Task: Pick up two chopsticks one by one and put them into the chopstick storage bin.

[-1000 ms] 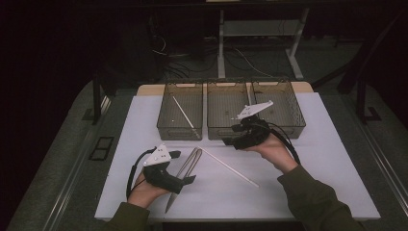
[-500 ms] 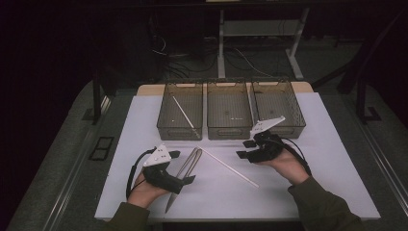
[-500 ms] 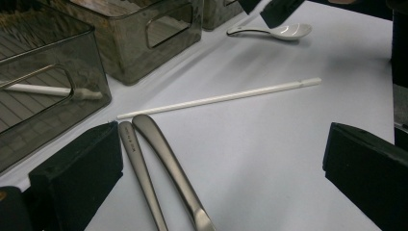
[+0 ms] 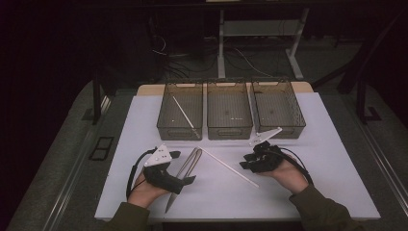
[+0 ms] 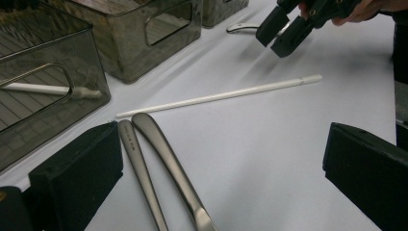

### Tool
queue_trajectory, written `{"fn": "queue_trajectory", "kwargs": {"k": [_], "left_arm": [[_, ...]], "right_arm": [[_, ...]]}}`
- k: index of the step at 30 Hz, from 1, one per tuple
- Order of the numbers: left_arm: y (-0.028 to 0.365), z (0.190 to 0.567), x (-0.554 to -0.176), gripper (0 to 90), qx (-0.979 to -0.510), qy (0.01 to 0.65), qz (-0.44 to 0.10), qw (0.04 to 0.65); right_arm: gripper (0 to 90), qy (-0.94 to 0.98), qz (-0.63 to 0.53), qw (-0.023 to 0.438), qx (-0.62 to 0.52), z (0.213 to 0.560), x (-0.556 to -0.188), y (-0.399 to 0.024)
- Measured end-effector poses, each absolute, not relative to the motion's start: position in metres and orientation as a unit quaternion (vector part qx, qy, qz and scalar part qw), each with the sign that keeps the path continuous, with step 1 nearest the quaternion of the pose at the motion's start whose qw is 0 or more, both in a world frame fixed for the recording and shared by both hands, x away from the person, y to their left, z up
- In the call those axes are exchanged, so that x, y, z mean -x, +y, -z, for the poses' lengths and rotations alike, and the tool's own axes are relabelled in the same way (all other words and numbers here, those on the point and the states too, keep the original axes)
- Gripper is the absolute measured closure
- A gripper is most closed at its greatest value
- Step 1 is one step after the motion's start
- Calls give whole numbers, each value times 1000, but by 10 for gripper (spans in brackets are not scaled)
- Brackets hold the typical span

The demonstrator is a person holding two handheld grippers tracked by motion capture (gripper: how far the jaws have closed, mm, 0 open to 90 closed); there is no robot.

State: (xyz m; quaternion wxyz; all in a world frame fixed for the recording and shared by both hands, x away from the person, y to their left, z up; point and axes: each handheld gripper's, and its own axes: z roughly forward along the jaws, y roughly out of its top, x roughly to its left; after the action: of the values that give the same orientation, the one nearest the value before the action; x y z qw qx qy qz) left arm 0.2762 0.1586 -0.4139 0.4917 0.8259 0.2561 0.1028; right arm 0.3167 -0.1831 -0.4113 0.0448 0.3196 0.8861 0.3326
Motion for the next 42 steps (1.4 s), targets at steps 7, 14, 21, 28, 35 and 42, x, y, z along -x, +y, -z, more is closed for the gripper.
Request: {"fn": "queue_trajectory", "kwargs": {"k": [7,14,21,28,35,42], "left_arm": [[158,414,-276,0,-826,257,-102,492],[159,414,-276,0,-826,255,-103,492],[159,414,-276,0,-827,255,-102,491],[158,414,-276,0,-827,256,-102,491],[158,414,-276,0,-830,251,-103,488],[157,414,-276,0,-830,251,-104,487]], "right_arm": [[713,891,-328,36,-313,419,-314,-172],[732,900,-312,27,-302,429,-311,-161],[767,905,-300,28,-299,432,-311,-159],[818,911,-286,48,-293,435,-309,-154],[821,911,-276,64,-300,435,-305,-150],[837,904,-272,72,-320,435,-303,-148]]}}
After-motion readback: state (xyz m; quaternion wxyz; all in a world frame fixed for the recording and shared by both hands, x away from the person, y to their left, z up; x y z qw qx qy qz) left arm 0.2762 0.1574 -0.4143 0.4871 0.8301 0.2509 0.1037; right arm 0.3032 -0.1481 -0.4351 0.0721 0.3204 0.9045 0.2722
